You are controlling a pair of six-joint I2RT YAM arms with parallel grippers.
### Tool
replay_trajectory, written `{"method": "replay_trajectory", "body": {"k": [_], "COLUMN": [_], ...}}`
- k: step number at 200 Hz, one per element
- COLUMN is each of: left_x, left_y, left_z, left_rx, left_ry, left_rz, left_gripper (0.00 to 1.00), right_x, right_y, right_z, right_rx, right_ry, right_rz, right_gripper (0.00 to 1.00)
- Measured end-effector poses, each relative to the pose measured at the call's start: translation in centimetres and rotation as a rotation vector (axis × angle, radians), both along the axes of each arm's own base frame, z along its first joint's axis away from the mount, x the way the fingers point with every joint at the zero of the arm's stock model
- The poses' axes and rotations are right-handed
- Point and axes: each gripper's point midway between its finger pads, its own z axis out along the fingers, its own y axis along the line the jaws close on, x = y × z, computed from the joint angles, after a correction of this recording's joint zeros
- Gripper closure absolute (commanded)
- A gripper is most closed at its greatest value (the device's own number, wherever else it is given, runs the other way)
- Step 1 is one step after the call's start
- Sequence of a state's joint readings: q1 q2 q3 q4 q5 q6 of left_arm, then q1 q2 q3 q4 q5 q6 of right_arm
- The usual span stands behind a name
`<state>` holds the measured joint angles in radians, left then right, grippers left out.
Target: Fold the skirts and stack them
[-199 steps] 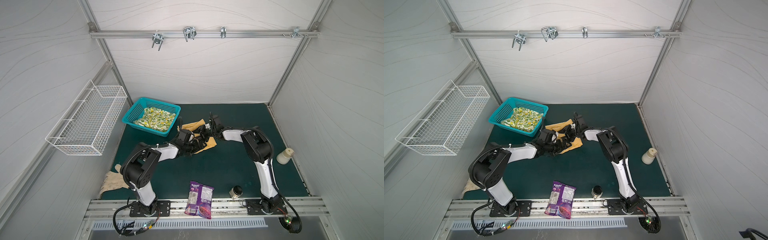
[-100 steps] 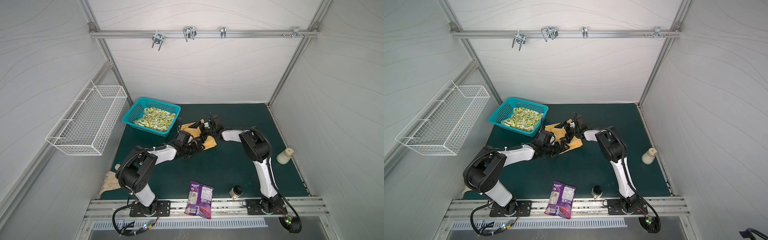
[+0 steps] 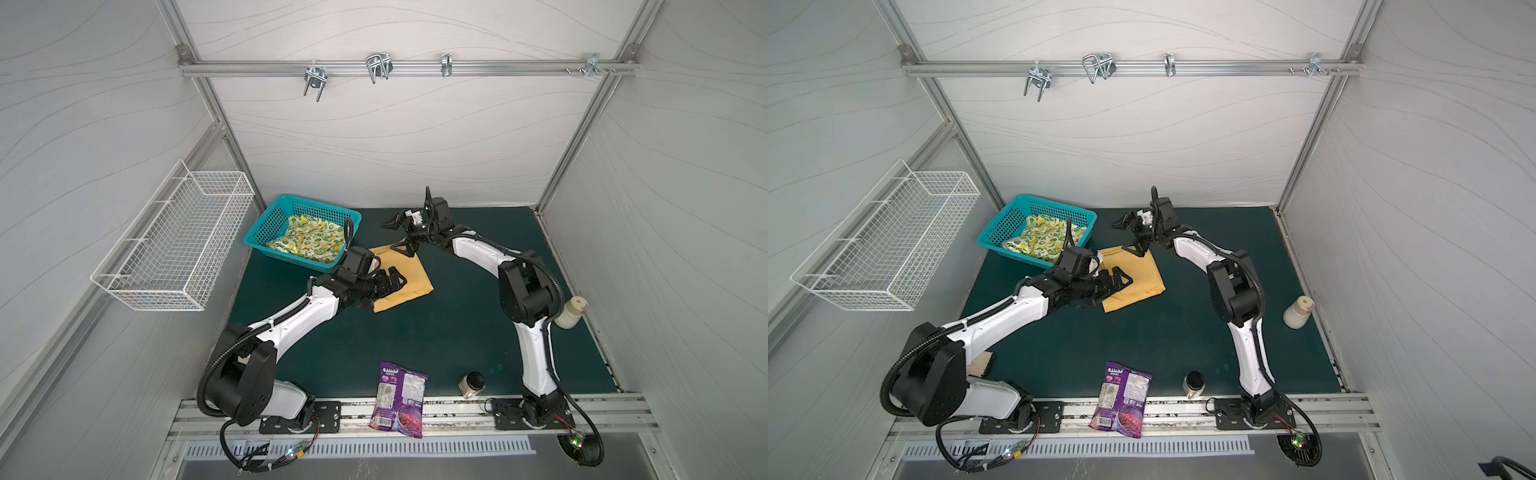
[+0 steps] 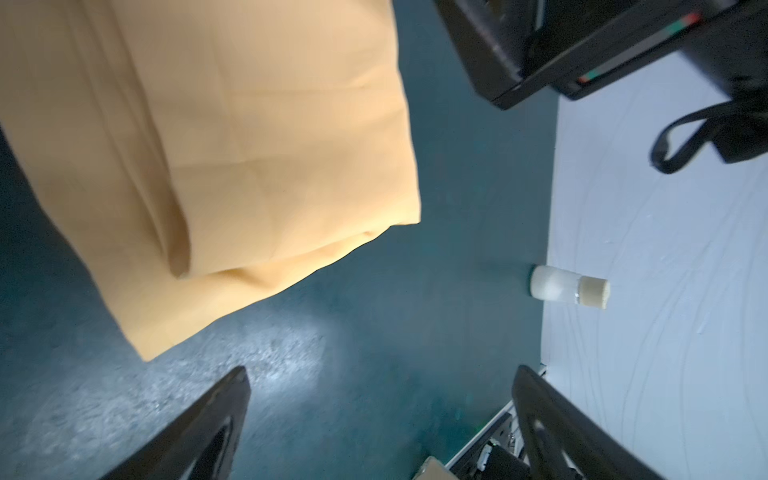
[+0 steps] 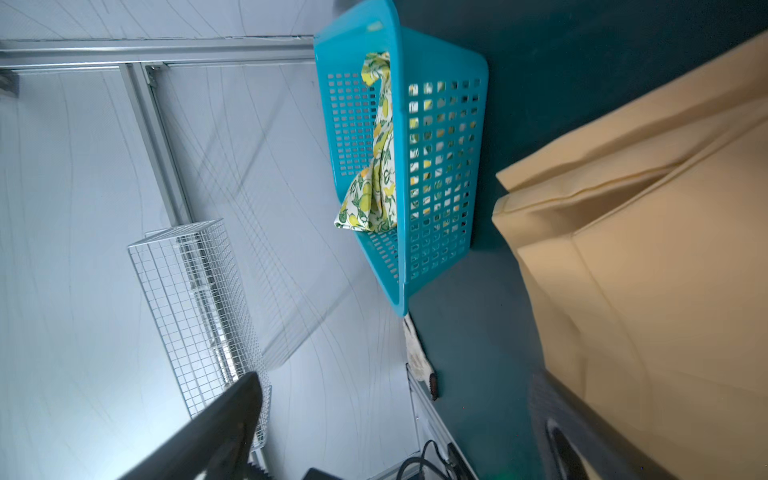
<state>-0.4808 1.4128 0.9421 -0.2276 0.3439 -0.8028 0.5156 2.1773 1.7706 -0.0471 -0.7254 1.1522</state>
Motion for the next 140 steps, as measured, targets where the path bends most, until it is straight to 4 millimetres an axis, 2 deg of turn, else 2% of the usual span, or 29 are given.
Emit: {"method": "replay_trajectory", "body": {"k": [16,31,52,89,108,140], "left_x": [1.3,2.4,3.9,4.8,4.8,4.4], "left_y": [-0.2,-0.6,-1.3,-2.5,-2.7,-2.5], "left_z": [1.2,1.0,-1.2,-6.0,-6.7,-7.7], "left_rx": [-0.016,-0.026,-0.032,-0.055,-0.066,-0.075], "left_ry": [-0.022,-0.015,0.038,0.153,0.170,0.170], "left_rz": [0.008,0.015,0.021,0.031,0.038,0.045], "left_gripper": [0.01,0.01,0.01,0.01,0.01,0.01], "right_x": [0.9,1.8,2.7,3.8,4.1,4.3], "right_y": [-1.4,-2.6,-4.0,-5.5,-5.4,-5.0], "right_z": [0.5,0.5,-0.7,-5.3,-7.1,-8.2], "right_rx": [-0.028,-0.052,-0.073,-0.109,-0.114,-0.096], "right_ry": [-0.029,-0.048,-0.040,0.045,0.073,0.103], "right_rz": [-0.003,-0.005,-0.009,-0.009,0.001,0.010], "right_gripper": [0.01,0.01,0.01,0.01,0.01,0.01]}}
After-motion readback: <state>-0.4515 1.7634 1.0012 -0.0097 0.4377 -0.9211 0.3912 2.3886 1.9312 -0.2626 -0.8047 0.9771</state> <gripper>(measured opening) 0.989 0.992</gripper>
